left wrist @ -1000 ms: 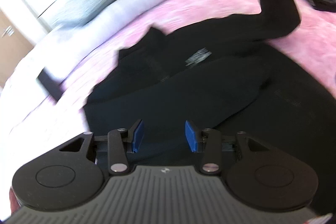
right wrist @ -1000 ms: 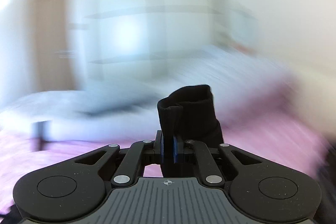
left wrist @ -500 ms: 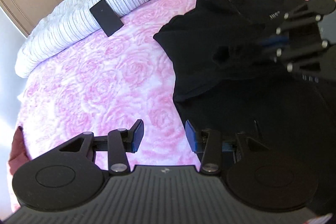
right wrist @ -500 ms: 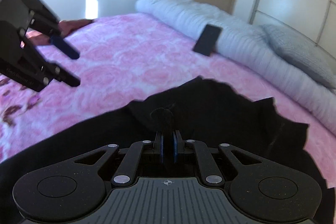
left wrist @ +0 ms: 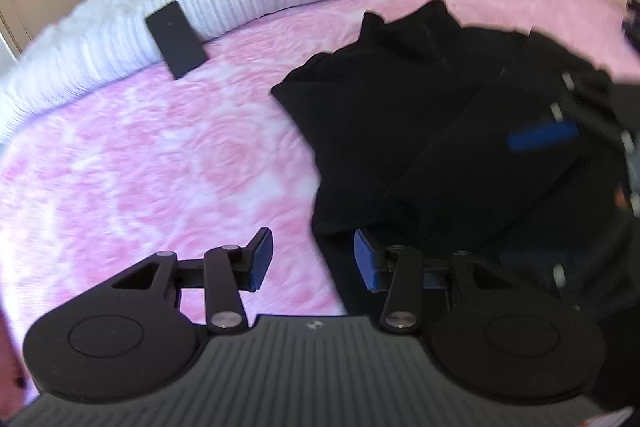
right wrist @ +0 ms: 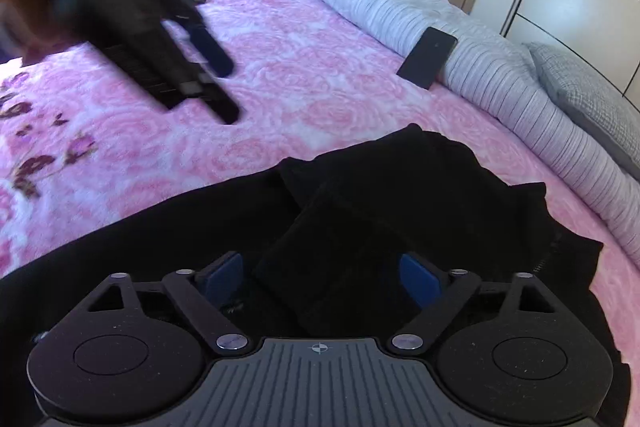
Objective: Fold clothes
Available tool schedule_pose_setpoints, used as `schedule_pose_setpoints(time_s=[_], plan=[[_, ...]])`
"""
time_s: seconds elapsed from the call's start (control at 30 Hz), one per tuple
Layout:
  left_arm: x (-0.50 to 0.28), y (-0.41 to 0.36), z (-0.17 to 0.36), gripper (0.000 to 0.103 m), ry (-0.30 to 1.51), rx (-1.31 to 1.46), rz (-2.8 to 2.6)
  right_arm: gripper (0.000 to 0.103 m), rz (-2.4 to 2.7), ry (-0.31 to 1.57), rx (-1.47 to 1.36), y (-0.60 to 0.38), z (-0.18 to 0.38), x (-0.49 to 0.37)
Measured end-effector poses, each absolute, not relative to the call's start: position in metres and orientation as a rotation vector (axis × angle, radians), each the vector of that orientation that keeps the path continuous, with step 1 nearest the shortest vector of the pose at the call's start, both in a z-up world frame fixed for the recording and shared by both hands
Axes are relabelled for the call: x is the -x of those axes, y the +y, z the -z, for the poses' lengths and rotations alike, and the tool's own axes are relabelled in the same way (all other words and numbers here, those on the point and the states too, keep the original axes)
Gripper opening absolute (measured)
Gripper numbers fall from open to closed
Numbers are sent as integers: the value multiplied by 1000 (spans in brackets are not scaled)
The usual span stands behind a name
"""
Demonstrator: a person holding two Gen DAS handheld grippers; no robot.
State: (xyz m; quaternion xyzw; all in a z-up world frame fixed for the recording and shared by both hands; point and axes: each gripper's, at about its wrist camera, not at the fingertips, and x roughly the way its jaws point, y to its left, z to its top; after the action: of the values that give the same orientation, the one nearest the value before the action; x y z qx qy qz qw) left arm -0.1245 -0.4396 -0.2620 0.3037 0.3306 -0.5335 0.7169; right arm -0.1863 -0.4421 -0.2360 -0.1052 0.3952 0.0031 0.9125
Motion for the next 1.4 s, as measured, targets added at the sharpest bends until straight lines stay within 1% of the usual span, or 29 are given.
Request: schedule_pose_setpoints(time_s=[0.1, 0.17, 0.23, 0.3, 0.37, 0.4, 0.43, 0.47, 0.5, 0.53, 0.63, 0.77, 0.8, 0.87, 0.93, 0.97, 1.0, 1.03, 1.07, 1.1, 1.17, 1.23, 1.3, 1.33, 1.37, 1.4], plan=[[111, -465, 269, 41, 826, -614, 1259, 88, 27, 835, 190, -449, 224, 212], [107, -484, 282, 41, 865, -629, 1303, 88, 109, 840, 170, -465, 214, 233], [105, -502, 298, 41, 885, -661, 1331, 88, 215, 867, 143, -492, 208, 250], [107, -518, 314, 37, 908, -706, 1358, 88, 327, 900, 113, -527, 203, 269], [110, -530, 327, 36, 934, -750, 1388, 88, 436, 906, 40, -570, 200, 286], [113, -534, 331, 33, 939, -776, 1390, 88, 490, 903, -4, -593, 199, 295], [116, -537, 335, 25, 942, -802, 1390, 88, 540, 898, -56, -617, 199, 302], [119, -540, 339, 20, 945, -828, 1390, 88, 583, 889, -115, -642, 201, 307], [122, -542, 341, 9, 941, -851, 1380, 88, 622, 877, -171, -667, 202, 311], [126, -543, 341, 2, 935, -872, 1367, 88, 650, 862, -229, -691, 204, 314], [127, -544, 329, 2, 891, -868, 1351, 88, 678, 834, -384, -756, 214, 312], [118, -545, 293, 2, 741, -784, 1309, 88, 670, 842, -493, -815, 230, 307], [116, -546, 293, 2, 732, -790, 1292, 88, 664, 839, -509, -825, 234, 306], [110, -550, 307, 2, 781, -829, 1277, 88, 655, 833, -567, -844, 246, 305], [107, -550, 325, 2, 849, -864, 1277, 77, 643, 825, -654, -859, 260, 304], [109, -549, 331, 2, 854, -887, 1279, 66, 633, 822, -706, -866, 267, 303], [111, -549, 334, 2, 849, -911, 1285, 46, 620, 821, -751, -872, 272, 303], [113, -549, 332, 2, 828, -914, 1286, 35, 607, 824, -779, -877, 274, 304], [114, -549, 330, 2, 803, -912, 1285, 19, 605, 826, -781, -880, 272, 303], [114, -548, 325, 2, 763, -892, 1276, 13, 605, 817, -754, -883, 265, 301], [110, -548, 317, 2, 706, -853, 1240, 13, 597, 776, -672, -887, 247, 297], [107, -551, 326, 2, 729, -863, 1223, 14, 573, 754, -612, -890, 237, 291], [112, -552, 344, 3, 795, -922, 1240, 14, 555, 786, -585, -893, 241, 286], [116, -551, 348, 3, 793, -953, 1248, 14, 558, 809, -589, -894, 244, 286], [120, -550, 352, 3, 782, -984, 1257, 22, 569, 816, -593, -893, 244, 288], [121, -547, 352, 3, 782, -991, 1259, 37, 599, 799, -588, -890, 240, 293]])
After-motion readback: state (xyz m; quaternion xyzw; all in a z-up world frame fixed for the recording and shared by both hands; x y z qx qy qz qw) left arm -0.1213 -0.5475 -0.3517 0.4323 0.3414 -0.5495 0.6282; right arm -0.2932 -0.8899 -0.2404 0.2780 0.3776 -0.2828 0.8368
